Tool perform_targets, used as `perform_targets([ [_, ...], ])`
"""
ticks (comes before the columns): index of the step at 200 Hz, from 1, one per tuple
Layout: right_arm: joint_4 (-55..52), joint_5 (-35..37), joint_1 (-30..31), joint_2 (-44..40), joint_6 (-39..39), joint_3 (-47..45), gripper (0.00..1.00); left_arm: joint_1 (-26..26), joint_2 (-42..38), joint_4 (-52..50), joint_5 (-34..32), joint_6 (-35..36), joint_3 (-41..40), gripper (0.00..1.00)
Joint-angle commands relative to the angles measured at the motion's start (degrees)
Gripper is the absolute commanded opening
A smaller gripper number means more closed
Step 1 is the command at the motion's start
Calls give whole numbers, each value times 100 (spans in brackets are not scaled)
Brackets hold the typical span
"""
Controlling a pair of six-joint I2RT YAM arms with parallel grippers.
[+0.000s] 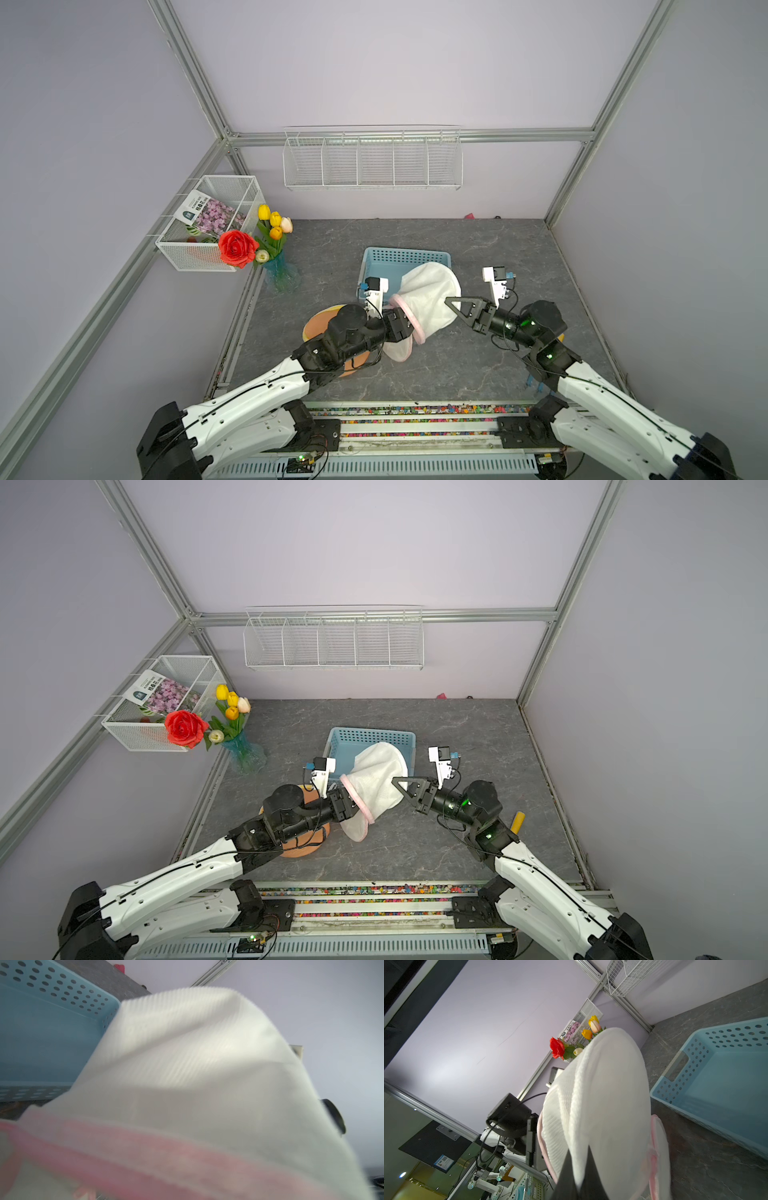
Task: Turn the laundry bag inside out
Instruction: Turn over the laundry bag.
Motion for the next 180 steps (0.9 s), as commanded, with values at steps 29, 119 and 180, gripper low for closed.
perform_targets([
  [29, 1237, 4, -22, 156, 603, -279, 0, 64, -262, 428, -182, -91, -351, 57],
  [119, 3269, 189, -20, 706, 1770, -603, 0, 352, -391, 1016, -15, -123, -632, 62],
  [180, 3129, 298, 218, 474, 1766, -488, 0, 504, -348, 1337, 146, -173, -637, 65],
])
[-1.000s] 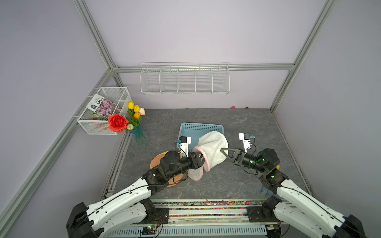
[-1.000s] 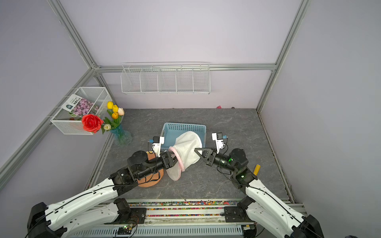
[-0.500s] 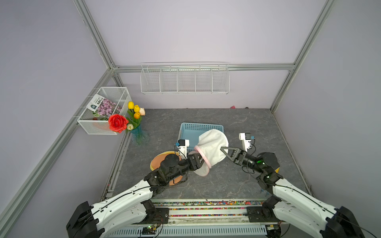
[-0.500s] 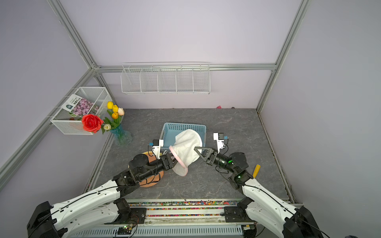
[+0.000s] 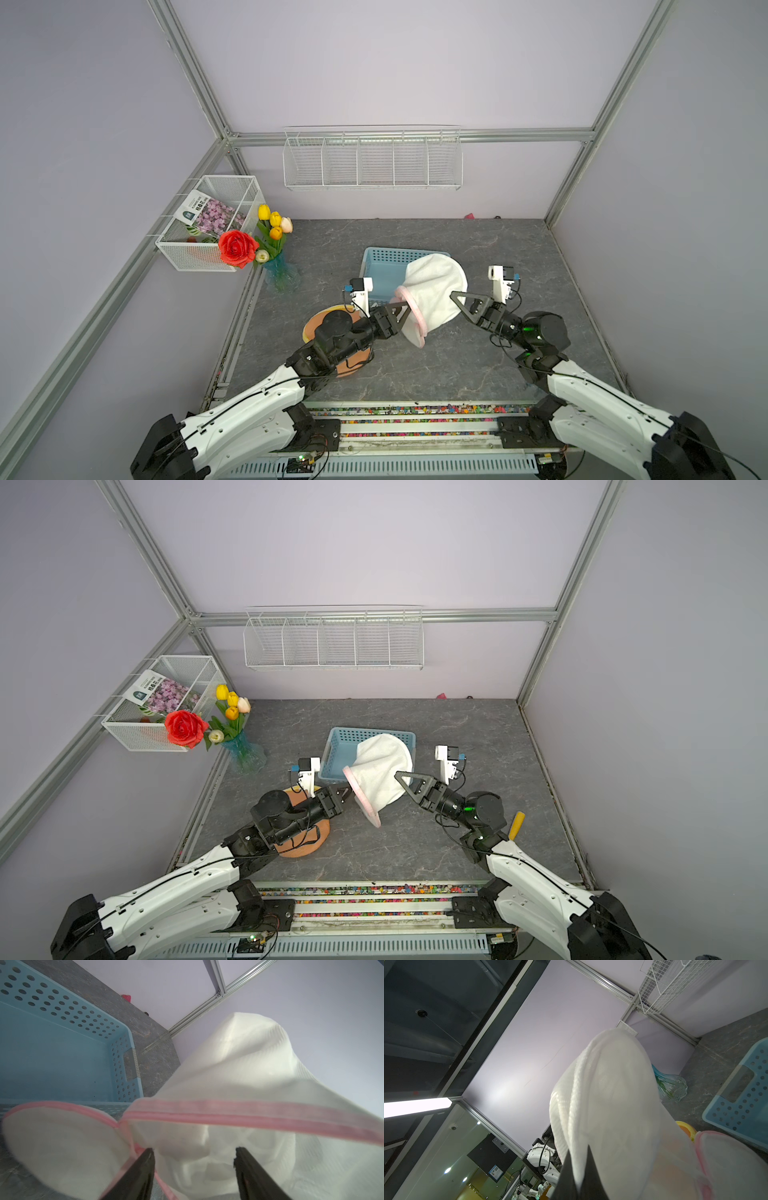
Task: Turn the laundry bag inside out
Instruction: Turn over the laundry bag.
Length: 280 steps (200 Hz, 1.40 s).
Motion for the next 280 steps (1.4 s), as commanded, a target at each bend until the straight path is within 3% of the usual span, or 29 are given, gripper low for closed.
perform_targets([
  [1, 359, 147, 180, -21, 78, 77, 0, 29, 83, 435, 202, -17, -43, 65],
  [61, 1439, 514, 425, 537, 381, -202, 0, 23, 288, 1780, 843, -321, -255, 62],
  [88, 1744, 614, 449, 828, 517, -320, 0, 22, 357, 2116, 929, -515, -388, 35],
  [111, 1246, 658, 436, 686, 301, -428, 0, 24, 140, 1941, 901, -522, -362, 16],
  [132, 273, 672, 442, 332, -41, -479, 0, 27, -328, 1195, 617, -335, -313, 0],
  [159, -1965, 779, 448, -328, -786, -299, 0, 25, -613, -401, 283, -69, 117, 0],
  [182, -4620, 1084, 470, -1062, -1935, 263, 39, 29, -470, -1862, 270, 238, 742, 0],
  [220, -6644, 2052, 464, -2193, -3155, 862, 62, 29, -255, -3088, 433, 916, 1358, 0],
  [250, -7310, 2112, 465, -2530, -3941, 1350, 66, 28, 36, -3769, 527, 1326, 1728, 0],
  [280, -8024, 1814, 702, -1740, -4797, 2318, 64, -24, 520, -4227, 900, 1805, 2180, 0],
])
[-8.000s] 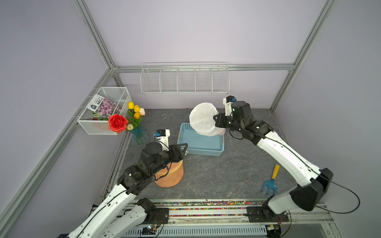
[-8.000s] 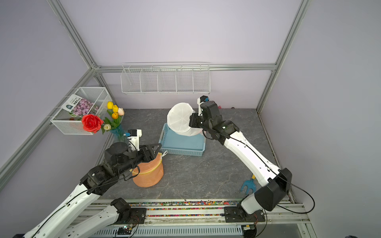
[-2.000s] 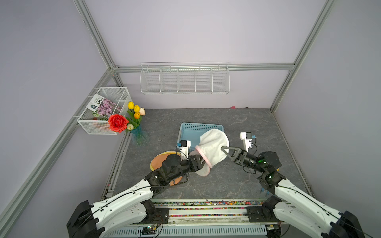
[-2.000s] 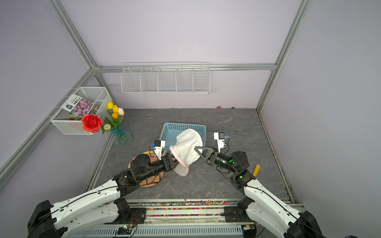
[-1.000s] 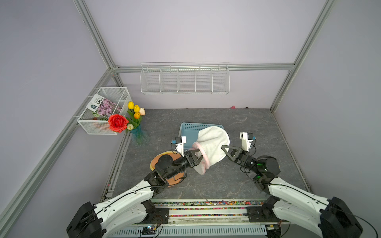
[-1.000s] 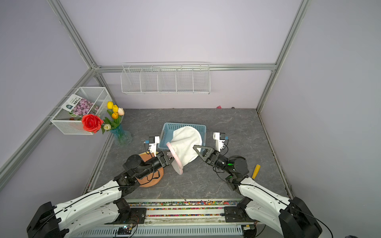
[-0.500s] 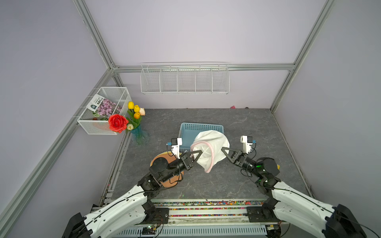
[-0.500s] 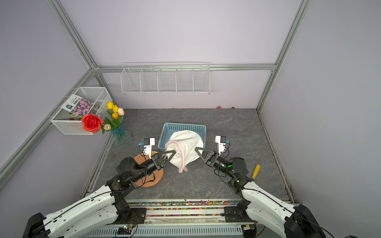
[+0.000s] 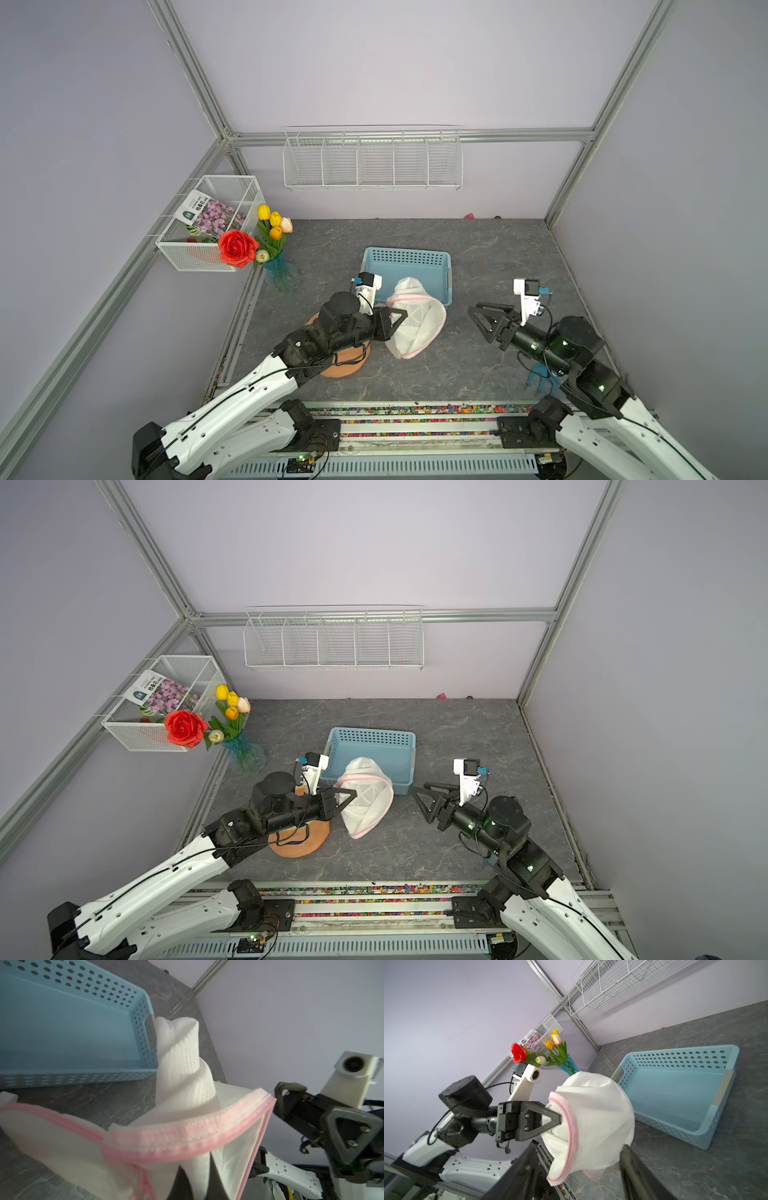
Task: Turn the laundry bag inside out
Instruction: Turn over the laundry bag.
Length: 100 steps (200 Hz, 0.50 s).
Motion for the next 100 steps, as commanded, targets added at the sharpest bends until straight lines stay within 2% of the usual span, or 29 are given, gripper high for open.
perform_targets([
  [1, -971, -59, 242, 554, -1124, 618, 64, -54, 269, -672, 349, 636, 439, 0],
  [43, -1965, 1007, 1543, 1955, -2372, 1790, 60, -529, 701, -1157, 443, 1269, 1003, 0],
  [68, -2107, 1098, 1799, 2517, -2600, 2108, 57, -664, 752, -1208, 474, 1392, 1052, 0],
  [100, -2040, 1124, 1936, 2580, -2656, 2111, 51, -673, 647, -1212, 536, 1430, 1034, 0],
])
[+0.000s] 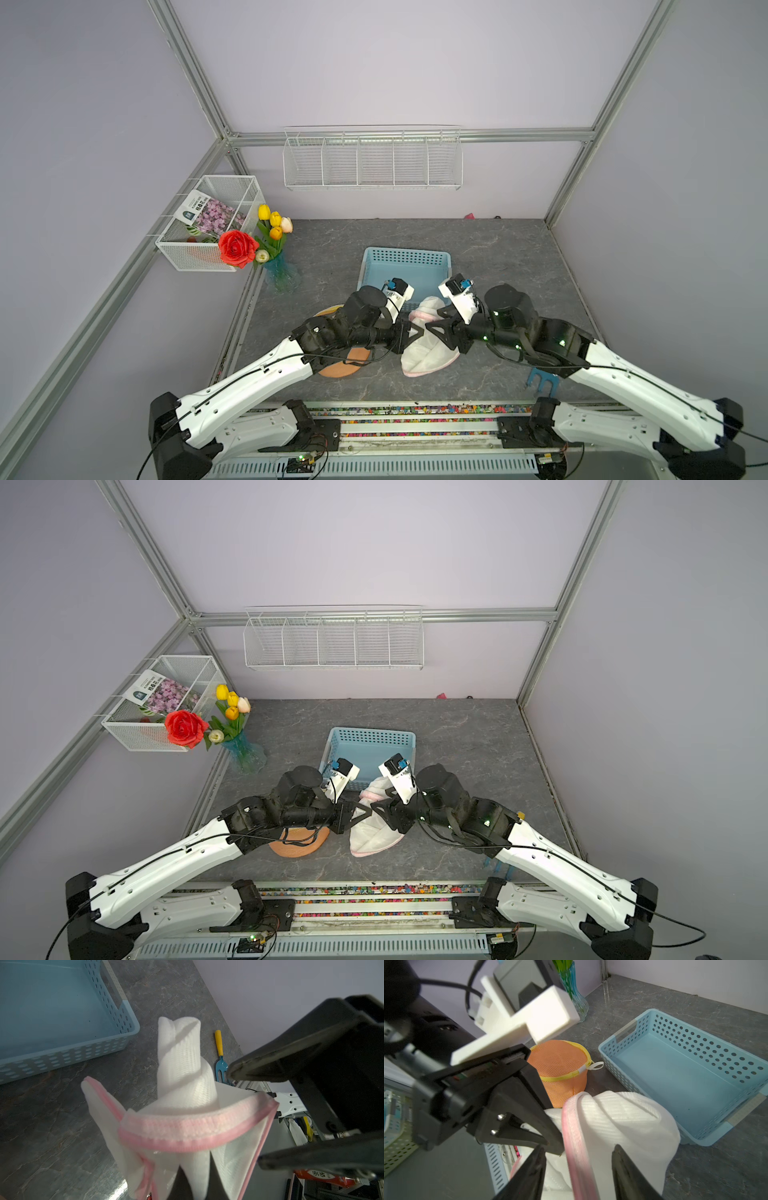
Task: Turn the laundry bag inside out
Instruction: Turn over the laundry bag.
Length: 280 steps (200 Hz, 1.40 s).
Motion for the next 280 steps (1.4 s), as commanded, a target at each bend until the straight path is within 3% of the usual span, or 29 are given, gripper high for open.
perform_targets([
  [1, -177, 171, 85, -35, -313, 124, 51, -18, -89, -95, 104, 235, 116, 0],
  [27, -183, -66, 101, 50, -314, 89, 39, -18, -129, -37, 193, 249, 122, 0],
  [35, -111, -94, 109, 68, -261, 64, 27, -25, -117, -8, 251, 253, 124, 0],
  [48, 46, -6, 108, 91, -124, 57, 0, -34, -94, 17, 322, 261, 119, 0],
  [76, 184, 852, 84, 129, 83, 285, 0, -205, -36, -78, 524, 386, 129, 0],
  [113, -227, 1322, -351, 408, 187, 488, 0, -465, -464, -53, 323, 353, -41, 0],
  [158, 54, 903, -884, -23, 721, -574, 0, -465, -1750, 480, -799, -37, -601, 0],
  [188, 761, 705, -890, -447, 1075, -1520, 0, -457, -2409, 1367, -884, -295, -989, 0],
  [211, 1164, 697, -890, -813, 1295, -2072, 0, -458, -2955, 1636, -1336, -543, -1105, 0],
  [230, 1940, 206, -890, -1258, 1435, -2734, 0, -457, -3440, 2168, -1948, -533, -1414, 0],
  [251, 3205, -226, -883, -1800, 1796, -3522, 0, -464, -3332, 1898, -2284, -411, -1249, 0],
  [280, 3683, -711, -766, -1823, 2039, -3963, 0, -462, -3136, 2421, -2298, -515, -1327, 0],
])
